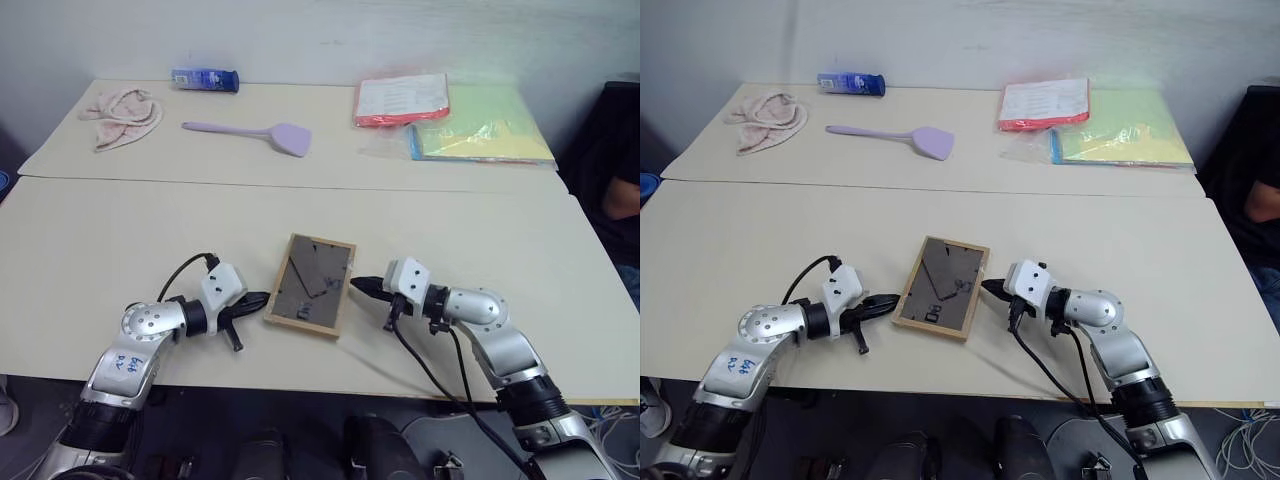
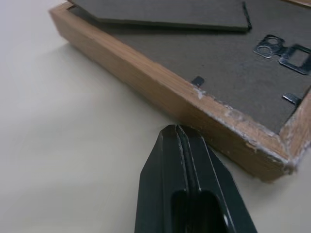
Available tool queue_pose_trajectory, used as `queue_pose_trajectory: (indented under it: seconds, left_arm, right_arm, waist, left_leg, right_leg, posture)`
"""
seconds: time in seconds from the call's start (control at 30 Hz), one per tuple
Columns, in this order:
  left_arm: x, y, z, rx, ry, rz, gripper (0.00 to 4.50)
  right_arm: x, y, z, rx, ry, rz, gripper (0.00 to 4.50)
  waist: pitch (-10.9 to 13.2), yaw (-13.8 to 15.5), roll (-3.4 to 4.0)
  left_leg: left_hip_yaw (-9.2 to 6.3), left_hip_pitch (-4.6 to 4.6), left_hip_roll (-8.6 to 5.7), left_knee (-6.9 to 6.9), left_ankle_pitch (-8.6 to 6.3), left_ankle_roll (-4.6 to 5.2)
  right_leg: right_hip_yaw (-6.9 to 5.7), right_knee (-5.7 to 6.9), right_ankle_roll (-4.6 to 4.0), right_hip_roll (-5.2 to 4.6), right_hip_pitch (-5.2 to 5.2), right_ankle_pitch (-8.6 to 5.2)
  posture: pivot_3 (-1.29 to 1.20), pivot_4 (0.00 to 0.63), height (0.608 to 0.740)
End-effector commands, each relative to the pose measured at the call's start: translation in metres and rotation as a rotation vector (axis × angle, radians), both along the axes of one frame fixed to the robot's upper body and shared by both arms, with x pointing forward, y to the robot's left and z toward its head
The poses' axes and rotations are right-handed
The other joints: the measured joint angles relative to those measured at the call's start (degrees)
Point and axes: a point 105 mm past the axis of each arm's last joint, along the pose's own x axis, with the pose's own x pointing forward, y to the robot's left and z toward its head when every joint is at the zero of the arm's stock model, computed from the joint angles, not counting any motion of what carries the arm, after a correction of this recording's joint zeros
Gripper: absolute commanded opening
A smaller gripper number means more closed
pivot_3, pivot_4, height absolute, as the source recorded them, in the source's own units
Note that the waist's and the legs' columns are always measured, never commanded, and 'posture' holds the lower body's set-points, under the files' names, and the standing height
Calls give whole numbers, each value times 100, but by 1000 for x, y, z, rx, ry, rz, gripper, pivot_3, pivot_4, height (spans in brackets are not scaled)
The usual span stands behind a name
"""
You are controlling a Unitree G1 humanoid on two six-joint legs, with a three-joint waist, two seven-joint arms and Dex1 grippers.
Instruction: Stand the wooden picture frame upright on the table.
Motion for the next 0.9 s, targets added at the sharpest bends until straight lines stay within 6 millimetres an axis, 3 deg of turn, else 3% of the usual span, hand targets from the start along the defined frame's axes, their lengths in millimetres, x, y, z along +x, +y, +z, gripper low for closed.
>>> queue_pose_trajectory:
  seconds: [0.03,0.17,0.23,0.37,0.43,0.67,0.9]
  left_arm:
    - [-6,1,10,-37,-19,13,15]
    - [-10,12,17,-81,-15,56,15]
    - [-15,29,22,-148,78,111,15]
    - [-28,36,37,-361,425,142,862]
    - [-40,30,42,-383,618,78,1495]
    - [-10,13,38,-410,986,177,3667]
    - [-7,-25,32,-336,1109,63,3667]
  right_arm:
    - [5,0,9,12,-24,1,0]
    - [8,-5,10,0,-28,-8,0]
    - [6,-15,14,-11,-33,-17,0]
    - [-14,-26,15,-71,24,31,0]
    - [-23,-26,13,-91,58,42,0]
    - [-32,-12,4,-108,85,37,0]
    - [-26,-2,6,-110,66,27,0]
  waist:
    - [0,-4,0]
    - [0,-2,0]
    - [0,-2,0]
    - [3,21,-1]
    - [3,27,-2]
    - [4,8,-4]
    - [7,2,-10]
  left_leg:
    - [0,-1,0,0,0,0]
    - [-1,0,2,0,-1,0]
    - [-1,-1,2,1,-1,0]
    - [-13,-5,2,2,-2,2]
    - [-23,-7,0,11,-3,4]
    - [-28,-7,-7,27,-6,2]
    - [-20,-10,-2,32,-4,-8]
  right_leg:
    - [0,0,0,0,0,0]
    - [0,1,0,0,-1,0]
    - [0,0,0,0,0,0]
    - [-2,-3,0,-2,1,0]
    - [-4,-3,0,-3,6,0]
    - [-3,7,1,4,13,0]
    - [3,11,1,9,1,0]
  posture:
    - [0,150,740]
    - [0,150,740]
    - [0,150,740]
    - [0,150,740]
    - [0,150,740]
    - [0,150,740]
    - [0,150,740]
